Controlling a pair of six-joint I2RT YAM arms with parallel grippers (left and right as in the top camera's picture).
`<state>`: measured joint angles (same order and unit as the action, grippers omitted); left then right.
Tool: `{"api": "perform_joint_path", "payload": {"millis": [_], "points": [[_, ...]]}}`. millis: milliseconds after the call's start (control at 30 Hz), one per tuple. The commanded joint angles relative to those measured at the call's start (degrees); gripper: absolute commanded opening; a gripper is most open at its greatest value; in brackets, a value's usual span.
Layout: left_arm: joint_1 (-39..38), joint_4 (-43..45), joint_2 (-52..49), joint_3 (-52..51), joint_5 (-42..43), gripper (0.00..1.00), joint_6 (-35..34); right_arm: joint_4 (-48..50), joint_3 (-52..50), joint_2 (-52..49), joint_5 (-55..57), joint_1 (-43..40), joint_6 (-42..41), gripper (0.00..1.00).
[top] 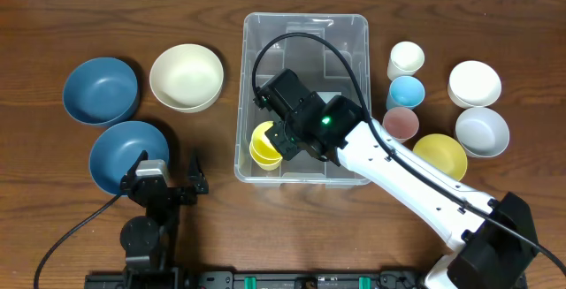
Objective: Pack container
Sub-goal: 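Release the cup and move the right gripper back right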
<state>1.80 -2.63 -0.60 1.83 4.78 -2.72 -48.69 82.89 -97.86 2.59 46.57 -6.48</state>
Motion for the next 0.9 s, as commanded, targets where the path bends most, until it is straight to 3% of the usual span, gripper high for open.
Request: {"api": "perform_joint_path", "payload": {"millis": [0,67,300,500,867], "points": [[-0.17,-0.74,0.0,-1.6,0.63,0.98,0.76,0.26,0.59,0.02,0.59,0.33,0.13,0.66],[-0.17,-0.74,0.0,-1.6,0.63,0.98,0.76,0.63,0.59,0.02,0.59,0.33,0.13,0.71],[-0.17,-0.74,0.0,-1.6,0.63,0.98,0.76,1.75,1.95,1.07,1.03,-1.31,0.37,0.72],[-0.17,-0.74,0.0,-1.6,0.63,0.98,0.76,1.14,4.66,5.51,9.4,-6.08,-0.72,0.72],[-0.17,-0.74,0.0,-1.6,0.63,0.98,0.76,-4.17,4.96,12.57,12.2,-27.61,-3.8,0.7]]}}
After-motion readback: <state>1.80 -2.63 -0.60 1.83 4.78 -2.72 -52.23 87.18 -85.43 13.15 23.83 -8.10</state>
